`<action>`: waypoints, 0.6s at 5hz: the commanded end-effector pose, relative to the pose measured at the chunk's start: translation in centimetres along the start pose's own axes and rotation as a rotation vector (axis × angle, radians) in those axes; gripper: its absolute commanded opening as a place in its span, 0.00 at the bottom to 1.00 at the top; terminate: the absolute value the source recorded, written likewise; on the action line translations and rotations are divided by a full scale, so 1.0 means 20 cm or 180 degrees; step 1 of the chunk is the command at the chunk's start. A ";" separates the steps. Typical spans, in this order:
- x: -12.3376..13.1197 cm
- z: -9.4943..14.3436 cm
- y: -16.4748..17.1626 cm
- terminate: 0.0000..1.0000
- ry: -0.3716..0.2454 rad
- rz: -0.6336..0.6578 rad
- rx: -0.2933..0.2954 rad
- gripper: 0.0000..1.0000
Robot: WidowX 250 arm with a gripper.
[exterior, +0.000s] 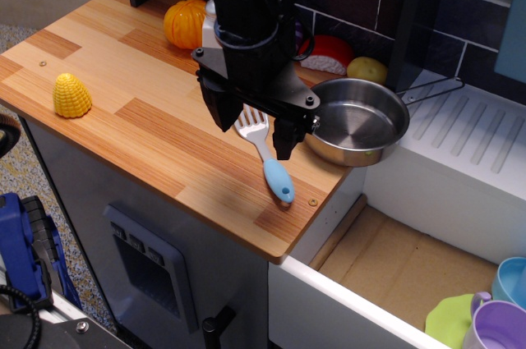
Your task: Put spatula in pan
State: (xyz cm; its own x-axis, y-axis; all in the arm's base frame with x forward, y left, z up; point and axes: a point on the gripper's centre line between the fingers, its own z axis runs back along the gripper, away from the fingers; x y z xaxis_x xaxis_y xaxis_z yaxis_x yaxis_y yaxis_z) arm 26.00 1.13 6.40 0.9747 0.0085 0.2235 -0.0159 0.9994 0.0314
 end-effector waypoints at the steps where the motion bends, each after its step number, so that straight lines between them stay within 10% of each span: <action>1: 0.00 0.00 0.00 0.00 0.0000 0.0000 0.0000 1.00; 3: 0.03 -0.05 -0.05 0.00 0.0114 0.1297 0.0137 1.00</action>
State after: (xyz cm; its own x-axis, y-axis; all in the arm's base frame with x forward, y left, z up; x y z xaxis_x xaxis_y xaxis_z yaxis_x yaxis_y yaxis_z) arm 26.36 -0.23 4.28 0.8678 0.4652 0.1748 -0.4729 0.8811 0.0031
